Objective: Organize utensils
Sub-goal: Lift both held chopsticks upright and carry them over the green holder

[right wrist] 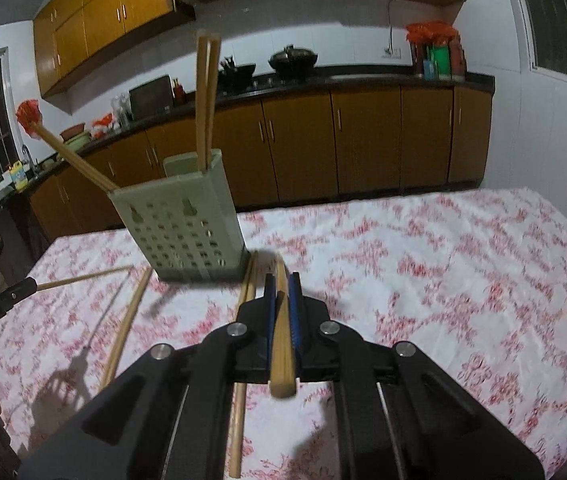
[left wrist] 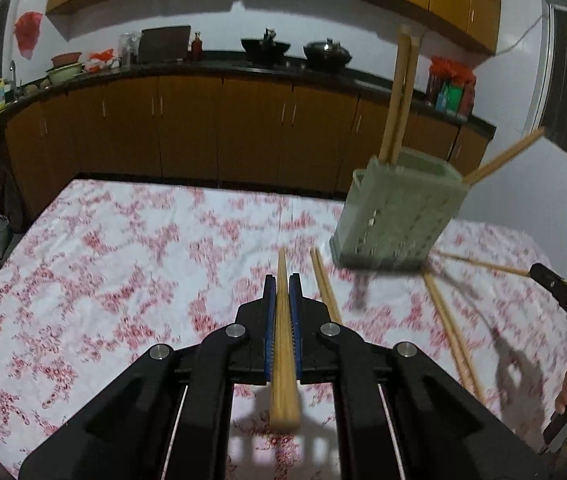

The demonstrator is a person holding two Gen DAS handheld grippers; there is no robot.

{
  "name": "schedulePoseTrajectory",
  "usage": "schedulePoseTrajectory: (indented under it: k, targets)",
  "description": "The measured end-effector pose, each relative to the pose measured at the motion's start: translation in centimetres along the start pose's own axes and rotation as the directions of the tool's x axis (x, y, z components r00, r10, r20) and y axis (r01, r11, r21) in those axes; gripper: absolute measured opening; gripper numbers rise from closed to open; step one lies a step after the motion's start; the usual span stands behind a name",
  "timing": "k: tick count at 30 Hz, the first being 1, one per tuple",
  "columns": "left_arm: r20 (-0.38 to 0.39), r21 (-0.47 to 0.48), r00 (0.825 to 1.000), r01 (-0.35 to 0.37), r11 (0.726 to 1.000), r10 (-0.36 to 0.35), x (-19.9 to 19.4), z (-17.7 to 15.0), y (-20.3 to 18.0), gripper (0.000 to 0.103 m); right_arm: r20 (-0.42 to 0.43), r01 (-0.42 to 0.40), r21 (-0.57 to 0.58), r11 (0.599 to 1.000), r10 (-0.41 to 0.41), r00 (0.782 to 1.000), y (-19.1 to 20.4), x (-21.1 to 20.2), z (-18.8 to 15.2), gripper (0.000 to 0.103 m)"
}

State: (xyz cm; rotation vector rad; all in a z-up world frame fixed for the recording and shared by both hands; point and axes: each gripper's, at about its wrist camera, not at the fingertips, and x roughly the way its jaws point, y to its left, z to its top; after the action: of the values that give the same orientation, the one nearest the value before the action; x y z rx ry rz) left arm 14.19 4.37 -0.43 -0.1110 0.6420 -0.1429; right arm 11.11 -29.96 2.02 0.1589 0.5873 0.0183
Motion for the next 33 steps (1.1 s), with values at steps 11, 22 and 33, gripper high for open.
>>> schedulePoseTrajectory:
  k: [11,22,33]
  targets:
    - [0.076,-0.005,0.997,0.004,1.000,-0.003,-1.8,2.0,-0.2,0.007,0.078,-0.007,0.008,1.000,0.006,0.997,0.1,-1.8,1.8,0.008]
    - [0.151,0.020,0.987,0.050,0.999,-0.052,-4.3,4.5,-1.1,0.007,0.172,-0.041,-0.002,0.999,0.041,0.984,0.7,-5.1,5.3,0.008]
    - [0.186,0.063,0.970,0.145,0.987,-0.154,-6.7,6.2,-3.2,0.007,0.266,-0.111,-0.035,0.993,0.116,0.957,2.1,-8.6,8.3,0.008]
